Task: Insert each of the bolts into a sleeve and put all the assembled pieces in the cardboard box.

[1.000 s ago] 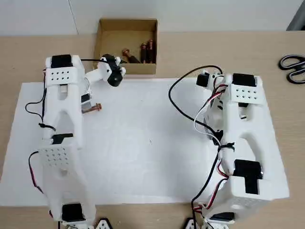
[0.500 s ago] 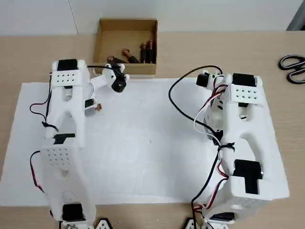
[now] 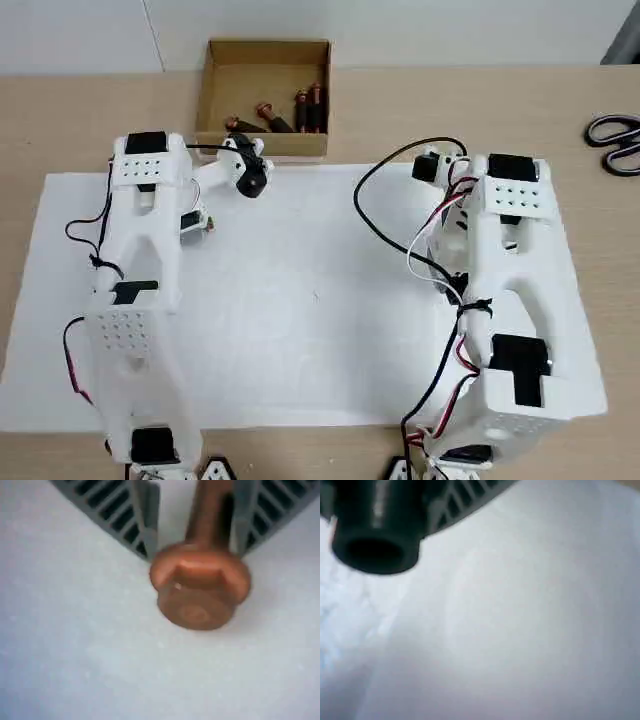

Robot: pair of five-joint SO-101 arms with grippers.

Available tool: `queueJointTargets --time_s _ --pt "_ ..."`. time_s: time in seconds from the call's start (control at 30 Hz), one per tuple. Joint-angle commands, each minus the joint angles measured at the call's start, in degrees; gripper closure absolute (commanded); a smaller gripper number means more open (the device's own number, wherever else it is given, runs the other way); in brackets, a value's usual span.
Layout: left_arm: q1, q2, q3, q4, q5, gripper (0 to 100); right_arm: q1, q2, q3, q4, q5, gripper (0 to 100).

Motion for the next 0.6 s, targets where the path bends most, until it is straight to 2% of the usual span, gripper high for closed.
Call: queueJointTargets --time_s 0.0,0.03,0.3,0.43,0.57 --pt "0.88 -0.44 0.04 -2.2 -0.26 97 -0.4 -2.86 -0.26 -0.57 -0.44 99.4" --pt "0.97 -0.44 0.04 -2.2 -0.26 100 -0.84 -2.86 -0.26 -0.57 -0.44 99.4" --pt "1.23 -1.05 -0.92 2.46 -0.26 99 -1.8 -2.95 -0.26 -0.57 -0.44 99.4" --pt "1.23 -1.05 -9.8 10.29 -0.26 99 -1.89 -3.3 -0.26 -0.57 -0.44 99.4" --pt "1.32 -1.14 -14.99 10.29 1.49 99 -1.89 -3.38 -0.53 -0.22 -0.44 99.4"
